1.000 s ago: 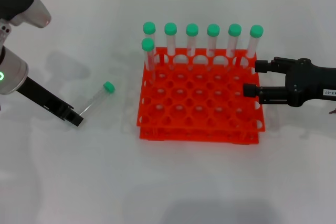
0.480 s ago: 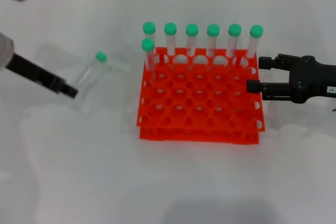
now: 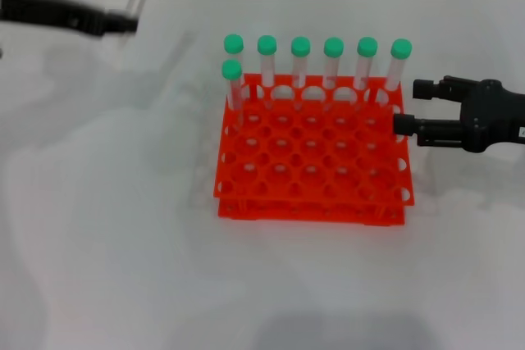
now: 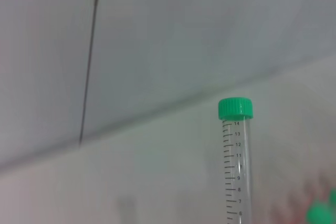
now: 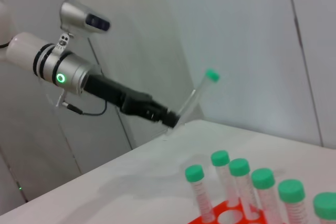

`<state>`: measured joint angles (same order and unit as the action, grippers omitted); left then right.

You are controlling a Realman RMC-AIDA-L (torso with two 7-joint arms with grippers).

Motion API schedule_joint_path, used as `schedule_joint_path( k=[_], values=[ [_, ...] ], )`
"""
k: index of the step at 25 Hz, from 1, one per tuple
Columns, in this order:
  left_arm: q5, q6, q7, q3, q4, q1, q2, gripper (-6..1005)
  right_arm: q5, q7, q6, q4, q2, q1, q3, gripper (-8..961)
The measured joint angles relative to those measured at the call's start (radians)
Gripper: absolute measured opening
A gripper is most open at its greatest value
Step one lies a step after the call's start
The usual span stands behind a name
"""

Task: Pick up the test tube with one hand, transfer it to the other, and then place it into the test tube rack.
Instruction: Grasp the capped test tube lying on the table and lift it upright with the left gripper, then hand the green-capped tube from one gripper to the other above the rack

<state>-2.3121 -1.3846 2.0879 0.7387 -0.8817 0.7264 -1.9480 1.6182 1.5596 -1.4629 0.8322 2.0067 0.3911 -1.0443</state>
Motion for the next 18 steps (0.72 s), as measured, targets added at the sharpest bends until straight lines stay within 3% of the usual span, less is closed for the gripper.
schedule_joint_path(
  k=[5,11,18],
  values=[
    [0.204,0.062,-0.134,0.003,0.009,-0.005,-0.026,186,0.000,-0.010,0.000,0.003,0.000,0.000,0.019,843],
    [0.350,0.081,-0.298,0.009,0.044,0.006,-0.072,186,0.000,-0.027,0.005,0.005,0.000,0.002,0.026,844],
    [0.508,0.081,-0.535,0.010,0.185,0.021,-0.103,186,0.000,-0.052,0.001,0.006,0.002,0.008,0.079,843]
  ],
)
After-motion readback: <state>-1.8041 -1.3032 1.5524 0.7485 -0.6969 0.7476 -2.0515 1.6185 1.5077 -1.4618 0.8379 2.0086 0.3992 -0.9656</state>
